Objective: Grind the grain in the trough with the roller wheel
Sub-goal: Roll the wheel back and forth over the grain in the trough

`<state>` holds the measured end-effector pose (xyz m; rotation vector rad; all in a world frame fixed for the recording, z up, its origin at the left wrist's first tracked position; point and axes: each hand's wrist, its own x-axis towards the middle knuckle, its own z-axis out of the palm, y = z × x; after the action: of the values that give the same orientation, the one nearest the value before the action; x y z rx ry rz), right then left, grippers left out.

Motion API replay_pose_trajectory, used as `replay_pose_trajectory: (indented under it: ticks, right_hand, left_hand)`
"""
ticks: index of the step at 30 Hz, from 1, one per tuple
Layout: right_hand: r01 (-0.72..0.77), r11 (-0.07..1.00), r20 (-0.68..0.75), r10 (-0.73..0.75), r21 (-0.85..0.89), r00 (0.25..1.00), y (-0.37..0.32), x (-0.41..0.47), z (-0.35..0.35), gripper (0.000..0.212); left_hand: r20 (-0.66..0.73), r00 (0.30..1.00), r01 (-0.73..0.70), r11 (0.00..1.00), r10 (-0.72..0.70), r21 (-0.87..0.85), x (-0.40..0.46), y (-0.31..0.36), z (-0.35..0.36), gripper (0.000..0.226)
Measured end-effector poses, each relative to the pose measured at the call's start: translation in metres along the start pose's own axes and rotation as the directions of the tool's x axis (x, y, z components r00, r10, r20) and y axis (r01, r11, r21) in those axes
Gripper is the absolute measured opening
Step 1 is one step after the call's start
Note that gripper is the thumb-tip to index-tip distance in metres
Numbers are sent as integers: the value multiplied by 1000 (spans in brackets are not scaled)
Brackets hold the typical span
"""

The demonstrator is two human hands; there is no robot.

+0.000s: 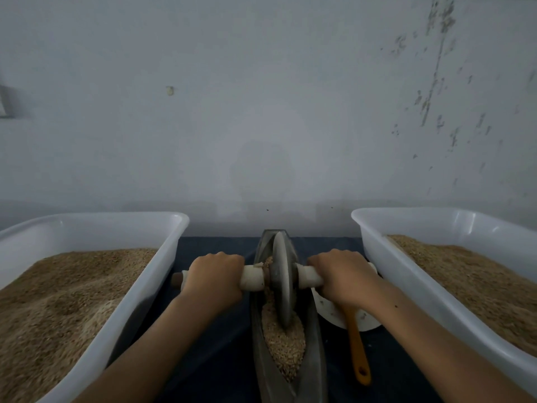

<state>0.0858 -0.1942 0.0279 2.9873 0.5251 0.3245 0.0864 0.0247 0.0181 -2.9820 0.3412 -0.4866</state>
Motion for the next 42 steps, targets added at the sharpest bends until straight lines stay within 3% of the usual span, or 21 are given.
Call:
replay_pose_trajectory:
  ticks: [4, 7, 10, 14, 17, 21, 25, 29, 32, 37, 39, 42]
  right_hand:
    - [30, 1000, 167, -28, -8, 986, 1, 0, -8, 25]
    - [26, 1000, 173, -27, 4, 985, 1, 1, -8, 25]
    - [6, 1000, 90, -8, 17, 996, 1, 1, -4, 23]
    - [-17, 1000, -128, 19, 13, 992, 0, 0, 8, 16]
    - [-37, 998, -157, 43, 41, 987, 0, 0, 11, 12]
    - [-16, 1000, -89, 17, 8, 996, 1, 1, 7, 12]
    - [10, 1000, 102, -8, -19, 995, 2, 0, -4, 24]
    - [13, 1000, 139, -11, -19, 990, 2, 1, -5, 29]
    - [-5, 1000, 74, 5, 3, 997, 3, 1, -1, 27]
    - [-35, 999, -211, 32, -12, 977, 0, 2, 14, 13]
    - [-31, 999, -240, 26, -18, 970, 1, 2, 18, 12]
    - [-12, 1000, -176, 12, 4, 984, 4, 1, 14, 11]
  left_hand:
    - [149, 988, -33, 999, 35, -16, 1, -5, -3, 30]
    - [135, 990, -33, 999, 35, -16, 0, -5, -3, 29]
    - [16, 1000, -9, 1000, 9, -17, -1, -2, 1, 20]
    - [-131, 991, 23, 1000, -24, -4, -3, 3, 5, 15]
    - [-190, 982, 17, 1000, -14, 18, -3, 4, 8, 17]
    - [-70, 998, 5, 1000, -4, 17, -1, 0, 5, 23]
    - [93, 995, -27, 1000, 26, 7, 0, -3, -2, 29]
    - [107, 994, -27, 1000, 25, 10, -1, -3, -3, 30]
    - [19, 1000, 8, 1000, -8, 12, -2, 1, -1, 23]
    - [-145, 988, 48, 999, -47, 0, -6, 5, 6, 16]
    - [-168, 985, 42, 999, -42, -5, -6, 5, 8, 16]
    - [-129, 992, 14, 1000, -15, -5, -3, 3, 7, 20]
